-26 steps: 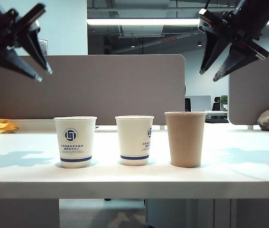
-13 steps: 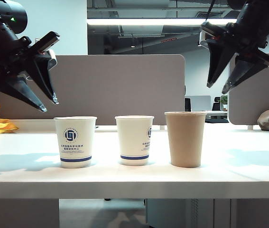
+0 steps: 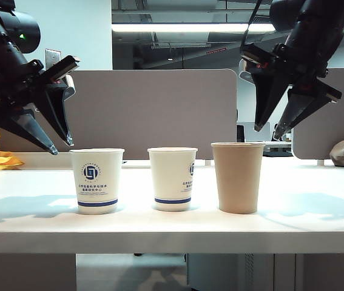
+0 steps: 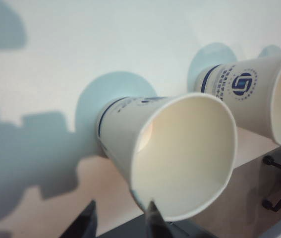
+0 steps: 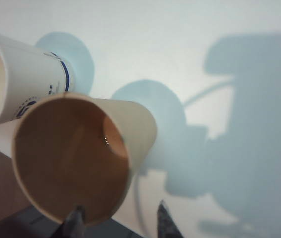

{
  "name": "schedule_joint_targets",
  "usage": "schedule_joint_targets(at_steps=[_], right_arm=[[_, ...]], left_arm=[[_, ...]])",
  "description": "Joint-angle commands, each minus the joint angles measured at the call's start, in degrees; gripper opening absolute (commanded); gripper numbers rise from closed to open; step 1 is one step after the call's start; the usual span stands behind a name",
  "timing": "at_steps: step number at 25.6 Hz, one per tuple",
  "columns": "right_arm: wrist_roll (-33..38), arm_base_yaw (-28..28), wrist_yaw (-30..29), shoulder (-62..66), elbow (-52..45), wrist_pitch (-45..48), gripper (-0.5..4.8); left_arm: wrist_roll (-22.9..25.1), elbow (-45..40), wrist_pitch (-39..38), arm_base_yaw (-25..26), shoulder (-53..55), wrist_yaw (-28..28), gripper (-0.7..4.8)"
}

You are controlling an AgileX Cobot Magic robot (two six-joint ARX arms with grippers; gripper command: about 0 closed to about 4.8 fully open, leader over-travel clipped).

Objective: Pick up all the paper cups on the table one by one and stack them together.

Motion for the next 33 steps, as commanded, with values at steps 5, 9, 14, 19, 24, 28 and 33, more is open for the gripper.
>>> schedule_joint_targets(at_steps=[5,9,14,19,24,28,33], right_arm=[[-0.17,-0.07,1.38,0.04,0.31,0.98,1.7],[-0.17,-0.07,1.14,0.74,0.31,1.2,1.7],[-0.15,0.04,0.66,2.34,0.33,1.29,1.7],[-0.09,0.39,-1.55,3.41,0.33,3.93,1.43],[-0.09,0.79,-1.86,3.72,0.33,5.79,1.03],[-0.09,0.98,-2.25,5.57,0.33,5.66,1.03],[-0.09,1.03,-3.13,6.64,0.35,5.75,0.95]], left_arm=[[0.37,0.07,1.14,-0.07,0.98,-0.07,1.3],[0.35,0.09,1.68,-0.09,1.6,-0.09,1.3],[0.35,0.07,2.25,-0.09,2.08,-0.07,1.3],[-0.17,0.07,3.74,-0.09,2.1,0.09,1.3],[-0.35,0.09,4.94,-0.09,2.25,0.13,1.29],[-1.16,0.13,4.79,-0.09,4.24,1.68,1.29],[-1.16,0.22,5.22,-0.7,5.73,2.71,1.03]])
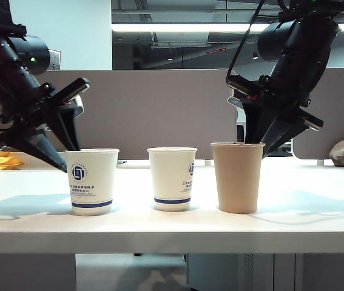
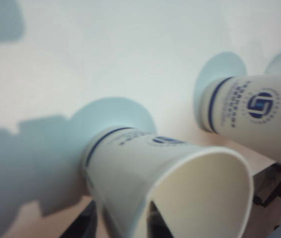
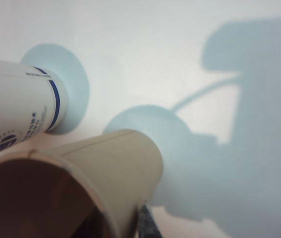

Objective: Pick up all the paper cups on the table one by one and stack them together.

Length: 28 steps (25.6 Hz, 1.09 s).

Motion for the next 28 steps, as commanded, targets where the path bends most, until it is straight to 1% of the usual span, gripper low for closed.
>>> schedule_joint_targets(at_steps=[1,2,5,6,7,8,11,15,17,18,20,23,25,28], right_arm=[[-0.13,0.11,-0.46,-0.09,0.33,0.39,0.54],[-0.13,0.11,-0.46,-0.09,0.33,0.39,0.16],[-0.13,0.11,-0.48,-0.09,0.33,0.39,0.1],[-0.13,0.11,-0.5,-0.11,0.33,0.35,-0.02],[-0.13,0.11,-0.79,-0.11,0.35,0.15,-0.02],[-0.13,0.11,-1.33,-0.11,0.35,0.07,-0.02],[-0.13,0.11,-1.9,-0.2,0.42,-0.26,-0.02],[-0.17,0.09,-1.36,-1.18,0.57,-1.07,-0.02],[-0.35,0.09,-0.9,-1.36,2.12,-2.54,-0.02],[-0.57,0.09,-0.83,-1.38,3.65,-3.87,-0.02],[-0.66,0.09,-0.2,-1.42,6.49,-6.19,-0.02],[-0.76,0.09,-0.28,-1.64,12.07,-8.28,-0.02],[-0.74,0.13,-0.48,-1.99,15.08,-8.68,-0.02],[-0.5,1.09,-2.36,-2.32,20.37,-9.05,-0.02]], left_arm=[[0.07,0.2,0.94,-0.15,0.2,0.68,0.76],[0.04,0.2,1.11,-0.15,0.2,0.7,0.51],[0.07,0.2,1.22,-0.15,0.2,0.7,0.48],[0.07,0.22,1.38,-0.15,0.2,0.7,0.46],[0.09,0.28,1.38,-0.15,0.2,0.7,0.09],[0.07,0.28,1.38,-0.15,0.17,0.7,-0.07],[0.28,0.37,1.4,-0.15,0.17,0.96,-0.06],[0.26,3.39,0.13,-0.15,0.15,1.14,-0.06],[0.04,5.2,0.09,-0.15,0.17,3.39,-0.06],[0.04,6.4,-0.61,-0.15,0.13,4.55,-0.06],[0.63,8.63,-4.02,-0.15,0.13,4.55,-0.06],[1.6,11.89,-7.19,-0.15,0.13,4.61,-0.06],[1.66,14.1,-8.33,-0.15,0.04,4.61,-0.06],[1.79,18.78,-8.94,-0.15,-0.59,4.66,-0.06]])
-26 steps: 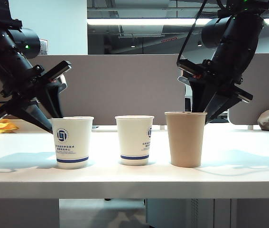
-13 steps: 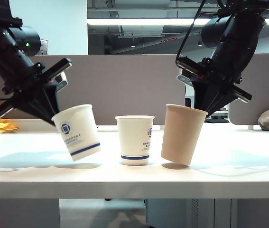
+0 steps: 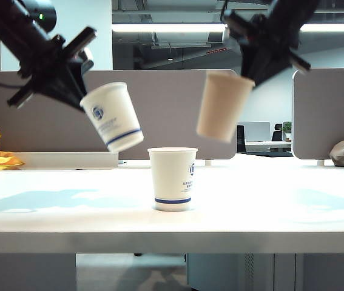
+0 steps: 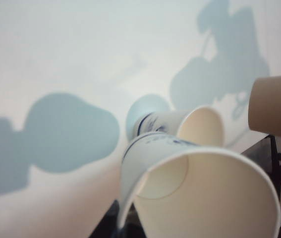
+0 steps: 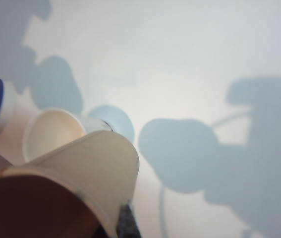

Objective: Pick up all the paper cups on the table one by one and stack them together.

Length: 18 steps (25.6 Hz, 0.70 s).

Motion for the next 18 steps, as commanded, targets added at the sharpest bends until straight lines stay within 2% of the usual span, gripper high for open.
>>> schedule_joint_targets(at_steps=[1,3,10,18], right_arm=[[0.33,1.86,-1.86,-0.57,3.8,0.22,-0.02],[0.35,3.58,-1.51,-0.44,3.93,1.16,-0.02],[0.46,9.79,1.99,3.67,3.93,2.69,-0.02],[-0.04,9.79,6.05,6.84,3.93,1.66,-0.02]], left_arm=[[0.39,3.96,0.02,-0.04,-1.11,0.52,-0.06],[-0.04,5.6,0.42,-0.04,-1.51,2.27,-0.06],[-1.38,6.36,-0.68,-0.04,-1.51,2.6,-0.06],[-1.97,6.84,-0.83,-0.04,-2.47,3.15,-0.06]])
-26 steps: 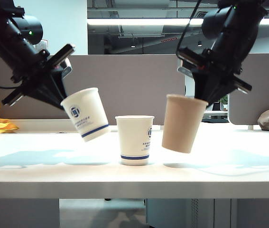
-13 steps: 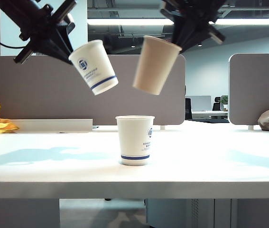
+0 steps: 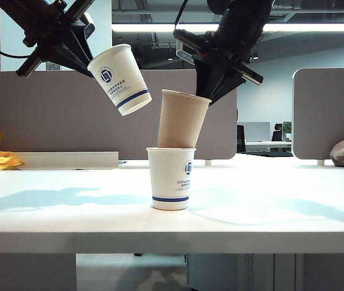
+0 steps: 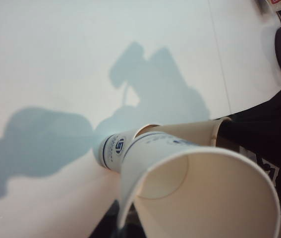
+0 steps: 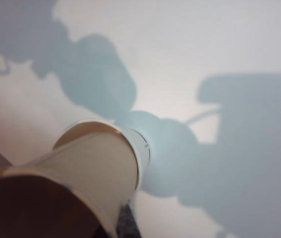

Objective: Pick up all the paper cups on the table one by one and stack them together.

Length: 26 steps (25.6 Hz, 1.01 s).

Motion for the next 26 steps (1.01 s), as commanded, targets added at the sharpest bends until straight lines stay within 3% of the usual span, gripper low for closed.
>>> schedule_joint_targets(at_steps=[1,4,5,6,8,10,14,17,26], right_arm=[[-0.44,0.13,1.2,0.26,0.13,-0.39,-0.02],[-0.44,0.13,0.83,1.11,0.13,-0.92,0.1],[-0.44,0.13,0.66,1.18,0.13,-1.09,0.4],[-0.44,0.13,0.37,1.27,0.13,-0.83,1.22],[-0.37,0.13,-0.7,1.27,0.46,-0.48,1.85],[-0.37,0.13,-0.61,1.05,0.61,0.2,2.14],[-0.42,0.02,4.11,0.79,3.13,-2.8,2.12],[-0.37,-0.33,6.08,0.68,7.02,-5.22,2.12],[0.09,-0.33,8.7,-0.37,13.46,-9.01,2.06]], left_arm=[[-1.2,0.87,0.15,-0.07,-0.39,0.48,-0.06],[-1.2,1.55,0.13,-0.07,-0.39,0.52,-0.06],[-1.27,1.62,0.24,-0.09,-0.39,0.72,-0.06],[-1.51,1.57,0.28,-0.09,-0.39,0.92,-0.06],[-2.36,1.53,0.22,-0.09,-0.39,0.96,-0.06],[-2.56,1.53,0.44,-0.13,-0.39,2.05,-0.06],[-2.69,1.46,2.21,-2.69,-0.33,0.92,-0.06],[-2.89,1.46,2.73,-5.09,0.55,-3.98,-0.06],[-3.76,1.6,2.34,-6.73,5.64,-1.27,-0.06]])
